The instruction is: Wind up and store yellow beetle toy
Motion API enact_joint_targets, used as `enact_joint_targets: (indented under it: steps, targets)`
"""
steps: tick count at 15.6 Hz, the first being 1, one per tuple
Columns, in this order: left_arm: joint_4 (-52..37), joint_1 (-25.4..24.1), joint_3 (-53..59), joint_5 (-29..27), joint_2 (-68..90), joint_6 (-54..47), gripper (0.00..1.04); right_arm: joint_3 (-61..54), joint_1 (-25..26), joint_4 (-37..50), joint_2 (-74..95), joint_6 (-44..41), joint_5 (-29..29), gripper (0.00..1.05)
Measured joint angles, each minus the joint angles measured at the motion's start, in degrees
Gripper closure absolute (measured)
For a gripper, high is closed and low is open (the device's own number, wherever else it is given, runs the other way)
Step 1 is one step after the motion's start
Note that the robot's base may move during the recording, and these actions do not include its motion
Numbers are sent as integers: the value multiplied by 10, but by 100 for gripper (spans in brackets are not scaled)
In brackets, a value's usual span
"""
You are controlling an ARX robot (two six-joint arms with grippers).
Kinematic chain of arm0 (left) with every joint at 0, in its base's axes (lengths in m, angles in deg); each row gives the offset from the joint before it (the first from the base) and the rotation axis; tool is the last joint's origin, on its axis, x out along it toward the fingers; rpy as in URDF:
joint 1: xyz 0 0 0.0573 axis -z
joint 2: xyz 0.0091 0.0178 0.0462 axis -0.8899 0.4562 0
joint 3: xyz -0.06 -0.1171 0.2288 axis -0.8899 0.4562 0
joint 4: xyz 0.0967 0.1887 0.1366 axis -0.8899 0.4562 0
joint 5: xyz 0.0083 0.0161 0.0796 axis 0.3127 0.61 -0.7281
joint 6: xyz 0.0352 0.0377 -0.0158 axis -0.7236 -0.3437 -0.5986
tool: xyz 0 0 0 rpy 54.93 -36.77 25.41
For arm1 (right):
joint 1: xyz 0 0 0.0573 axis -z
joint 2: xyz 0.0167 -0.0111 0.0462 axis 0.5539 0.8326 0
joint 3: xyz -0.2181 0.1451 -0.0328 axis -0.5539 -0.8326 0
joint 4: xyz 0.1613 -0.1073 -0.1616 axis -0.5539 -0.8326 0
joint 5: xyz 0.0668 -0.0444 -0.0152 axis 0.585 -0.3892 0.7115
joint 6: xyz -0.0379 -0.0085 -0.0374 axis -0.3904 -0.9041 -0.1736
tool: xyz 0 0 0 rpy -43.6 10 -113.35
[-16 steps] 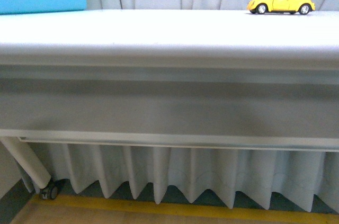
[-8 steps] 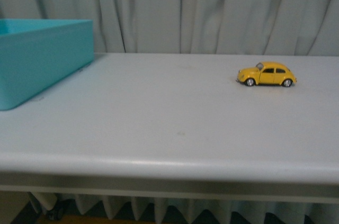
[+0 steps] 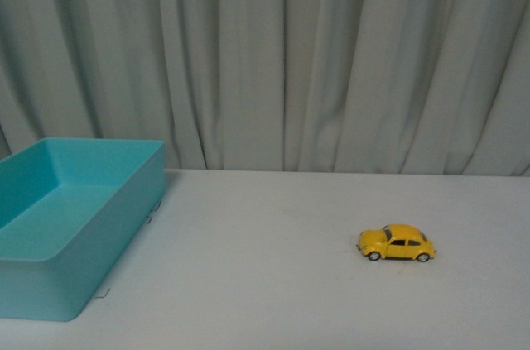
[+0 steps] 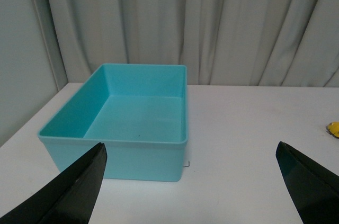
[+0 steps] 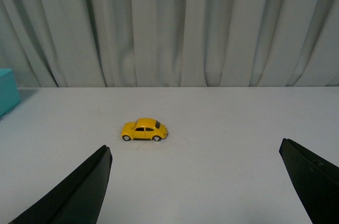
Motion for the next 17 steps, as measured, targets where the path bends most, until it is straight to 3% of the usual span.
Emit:
enact_joint_targets:
  steps: [17]
  targets:
    - [0, 0, 0, 0, 0, 0, 7, 0, 0, -2, 0, 0, 0, 7]
